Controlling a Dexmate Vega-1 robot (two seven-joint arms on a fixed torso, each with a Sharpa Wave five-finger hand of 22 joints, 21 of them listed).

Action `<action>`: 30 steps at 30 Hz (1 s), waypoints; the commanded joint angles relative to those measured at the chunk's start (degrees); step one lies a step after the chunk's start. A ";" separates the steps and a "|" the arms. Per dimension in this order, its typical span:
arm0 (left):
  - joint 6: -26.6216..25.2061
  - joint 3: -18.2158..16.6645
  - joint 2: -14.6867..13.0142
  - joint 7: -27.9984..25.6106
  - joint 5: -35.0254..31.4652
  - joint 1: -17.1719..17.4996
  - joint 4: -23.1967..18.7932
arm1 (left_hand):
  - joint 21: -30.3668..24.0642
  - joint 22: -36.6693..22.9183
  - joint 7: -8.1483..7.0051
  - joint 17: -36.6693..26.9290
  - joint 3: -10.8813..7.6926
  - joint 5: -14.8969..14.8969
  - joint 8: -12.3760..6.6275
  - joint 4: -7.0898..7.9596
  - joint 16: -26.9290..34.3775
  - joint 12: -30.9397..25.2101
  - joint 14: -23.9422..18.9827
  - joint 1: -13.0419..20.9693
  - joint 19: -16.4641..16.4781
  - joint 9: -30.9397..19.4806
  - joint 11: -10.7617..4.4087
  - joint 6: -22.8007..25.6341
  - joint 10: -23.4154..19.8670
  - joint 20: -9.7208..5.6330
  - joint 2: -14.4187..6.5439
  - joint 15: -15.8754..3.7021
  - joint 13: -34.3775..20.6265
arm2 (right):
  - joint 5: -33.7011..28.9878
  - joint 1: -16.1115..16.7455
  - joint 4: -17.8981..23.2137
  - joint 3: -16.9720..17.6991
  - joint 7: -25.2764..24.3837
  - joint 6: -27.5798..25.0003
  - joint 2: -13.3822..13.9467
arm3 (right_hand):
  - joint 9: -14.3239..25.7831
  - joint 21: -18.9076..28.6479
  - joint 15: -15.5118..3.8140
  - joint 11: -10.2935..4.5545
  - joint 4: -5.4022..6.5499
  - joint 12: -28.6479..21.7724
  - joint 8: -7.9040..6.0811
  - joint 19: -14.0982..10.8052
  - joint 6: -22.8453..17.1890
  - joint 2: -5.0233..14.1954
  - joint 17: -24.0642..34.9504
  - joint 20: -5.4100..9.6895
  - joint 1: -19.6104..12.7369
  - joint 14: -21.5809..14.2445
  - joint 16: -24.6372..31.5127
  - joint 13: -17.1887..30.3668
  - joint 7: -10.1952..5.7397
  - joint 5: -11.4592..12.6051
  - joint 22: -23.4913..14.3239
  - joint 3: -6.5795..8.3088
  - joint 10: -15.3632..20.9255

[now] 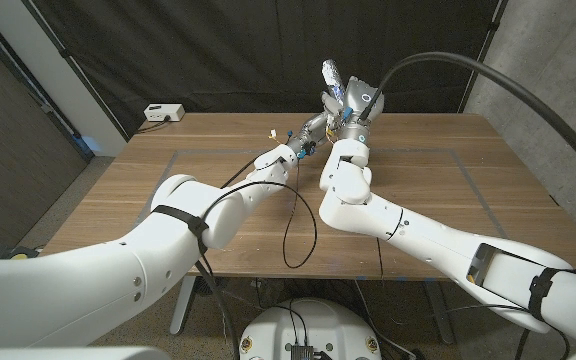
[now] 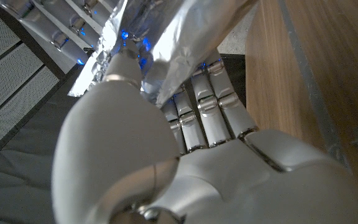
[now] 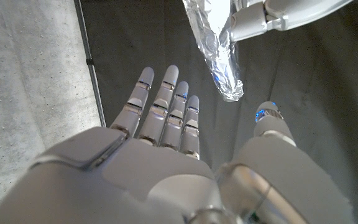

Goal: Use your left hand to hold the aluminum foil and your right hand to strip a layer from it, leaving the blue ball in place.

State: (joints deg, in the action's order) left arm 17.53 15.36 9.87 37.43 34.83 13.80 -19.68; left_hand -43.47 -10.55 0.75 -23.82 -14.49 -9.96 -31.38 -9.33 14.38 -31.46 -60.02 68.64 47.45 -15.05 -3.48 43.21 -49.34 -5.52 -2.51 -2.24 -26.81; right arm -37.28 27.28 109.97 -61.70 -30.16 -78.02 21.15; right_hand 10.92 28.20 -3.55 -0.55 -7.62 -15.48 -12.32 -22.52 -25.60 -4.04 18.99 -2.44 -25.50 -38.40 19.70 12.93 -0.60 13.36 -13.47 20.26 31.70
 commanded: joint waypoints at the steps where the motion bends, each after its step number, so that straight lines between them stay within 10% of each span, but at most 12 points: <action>1: 2.41 -0.15 0.15 6.41 2.26 0.69 -0.13 | -0.59 -0.07 -1.33 -0.19 -3.07 -0.14 -0.43 2.58 -0.10 -1.33 -8.47 2.44 -0.36 -0.33 -7.63 12.02 -8.39 -4.43 -4.82 -10.75 -0.74 | -6.09 0.64 -4.70 0.61 2.42 -1.97 -3.69 | 0.19 0.79 -5.78 0.12 -0.20 -0.27 -0.25 -0.76 -0.78 0.00 1.59 0.27 -1.18 -2.36 2.40 0.35 0.07 0.48 -0.57 -0.81 1.08; 12: 3.65 0.40 -0.16 8.12 3.85 0.81 -0.19 | -0.86 -0.04 -1.15 -0.26 -3.34 -0.10 -0.51 2.38 -0.39 -1.34 -8.72 2.45 -0.44 -0.38 -7.42 12.15 -8.56 -4.50 -4.56 -10.71 -0.58 | -18.10 1.69 -9.45 1.41 10.81 -1.97 -7.37 | 0.23 2.19 -8.04 -0.74 -1.52 -0.47 -0.52 -1.26 -2.30 -0.23 5.68 0.74 -5.69 -4.36 7.32 0.99 -0.65 1.39 -1.75 -1.60 3.20; 18: 3.01 0.56 -0.29 8.39 4.53 0.72 -0.13 | -1.02 -0.04 -1.25 -0.27 -3.53 -0.08 -0.45 2.28 -0.69 -1.30 -8.62 2.43 -0.53 -0.33 -7.47 12.07 -8.45 -4.52 -4.45 -10.73 -0.57 | -16.69 1.69 -10.05 1.83 8.81 -1.89 -8.12 | 0.24 6.87 -9.11 -2.14 -1.50 -1.79 -1.03 -4.09 -8.09 3.37 14.87 2.43 -14.99 -8.87 18.28 2.28 -1.78 2.09 -4.89 -1.92 9.52; 30: 1.26 0.83 -0.42 6.93 4.40 0.14 0.05 | -1.53 -0.01 -1.24 -0.51 -3.81 -0.03 -0.69 2.29 -0.60 -1.53 -9.81 2.09 -0.33 -0.35 -7.28 12.64 -9.18 -4.41 -4.27 -10.65 -0.36 | -11.00 2.70 -8.58 2.65 -0.28 -0.37 -7.34 | 0.15 11.95 -9.42 -2.17 -0.57 -4.62 -2.48 -8.95 -17.17 9.69 16.28 4.61 -19.64 -12.97 20.17 3.56 -2.76 1.10 -6.36 0.36 18.62</action>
State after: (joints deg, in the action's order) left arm 20.38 15.93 9.59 45.14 39.08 14.47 -19.79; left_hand -44.60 -10.29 0.73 -24.07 -14.90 -9.63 -31.68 -9.74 13.65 -31.73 -60.90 68.64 47.15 -15.22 -2.96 43.22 -49.86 -5.62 -2.51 -2.15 -27.13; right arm -51.64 29.08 100.90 -59.84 -24.42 -79.50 13.76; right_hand 10.91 39.21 -6.56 -2.97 -8.66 -19.52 -14.50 -30.31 -41.92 4.13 35.42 1.71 -44.83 -50.31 39.90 16.13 -3.18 14.97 -19.53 19.88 49.35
